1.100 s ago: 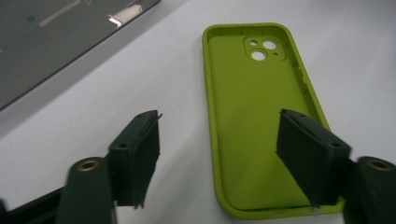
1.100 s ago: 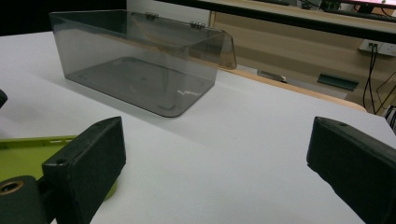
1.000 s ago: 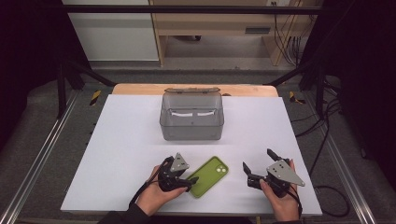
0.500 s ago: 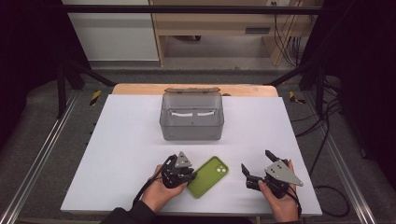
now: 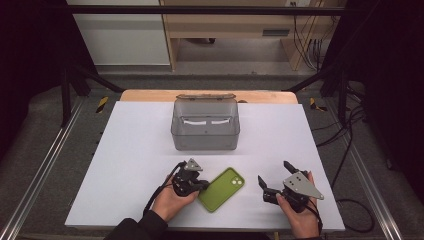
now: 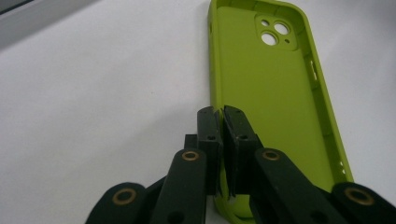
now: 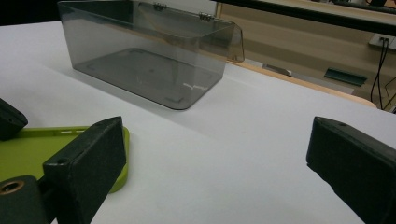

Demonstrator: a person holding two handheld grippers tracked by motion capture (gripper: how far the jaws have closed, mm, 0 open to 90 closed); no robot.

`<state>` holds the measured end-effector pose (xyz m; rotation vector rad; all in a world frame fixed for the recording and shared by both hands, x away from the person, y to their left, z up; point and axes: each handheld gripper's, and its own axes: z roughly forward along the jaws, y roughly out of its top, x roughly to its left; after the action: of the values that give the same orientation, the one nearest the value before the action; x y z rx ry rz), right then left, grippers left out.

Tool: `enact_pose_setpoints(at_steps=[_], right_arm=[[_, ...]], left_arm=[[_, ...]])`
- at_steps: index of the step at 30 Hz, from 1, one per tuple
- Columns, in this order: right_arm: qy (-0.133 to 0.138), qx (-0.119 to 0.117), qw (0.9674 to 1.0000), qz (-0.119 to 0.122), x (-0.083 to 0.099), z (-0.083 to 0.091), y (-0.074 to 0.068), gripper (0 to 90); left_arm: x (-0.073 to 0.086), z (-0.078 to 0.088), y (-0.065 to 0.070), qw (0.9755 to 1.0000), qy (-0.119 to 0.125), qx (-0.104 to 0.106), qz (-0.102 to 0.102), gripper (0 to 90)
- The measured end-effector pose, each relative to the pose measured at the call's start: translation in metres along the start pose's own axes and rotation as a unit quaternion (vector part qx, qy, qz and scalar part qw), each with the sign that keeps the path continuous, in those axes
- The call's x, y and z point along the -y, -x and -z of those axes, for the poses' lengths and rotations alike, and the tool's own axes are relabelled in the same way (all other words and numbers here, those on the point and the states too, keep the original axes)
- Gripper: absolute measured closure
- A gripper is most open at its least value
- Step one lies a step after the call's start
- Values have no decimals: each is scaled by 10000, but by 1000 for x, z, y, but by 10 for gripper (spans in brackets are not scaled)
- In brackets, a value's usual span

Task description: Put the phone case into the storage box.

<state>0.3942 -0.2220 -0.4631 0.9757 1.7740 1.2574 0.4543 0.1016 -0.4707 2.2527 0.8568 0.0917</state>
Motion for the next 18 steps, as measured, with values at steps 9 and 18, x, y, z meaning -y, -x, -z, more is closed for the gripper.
enact_pose_setpoints(at_steps=[9,18], right_arm=[[19,-8,10000,13,-1,-1,-4,51],[66,-136,9998,-118,-6,-3,-10,51]], left_arm=[[5,2,0,9992,271,-29,-294,881],[20,32,-4,9899,1335,-204,-421,881]])
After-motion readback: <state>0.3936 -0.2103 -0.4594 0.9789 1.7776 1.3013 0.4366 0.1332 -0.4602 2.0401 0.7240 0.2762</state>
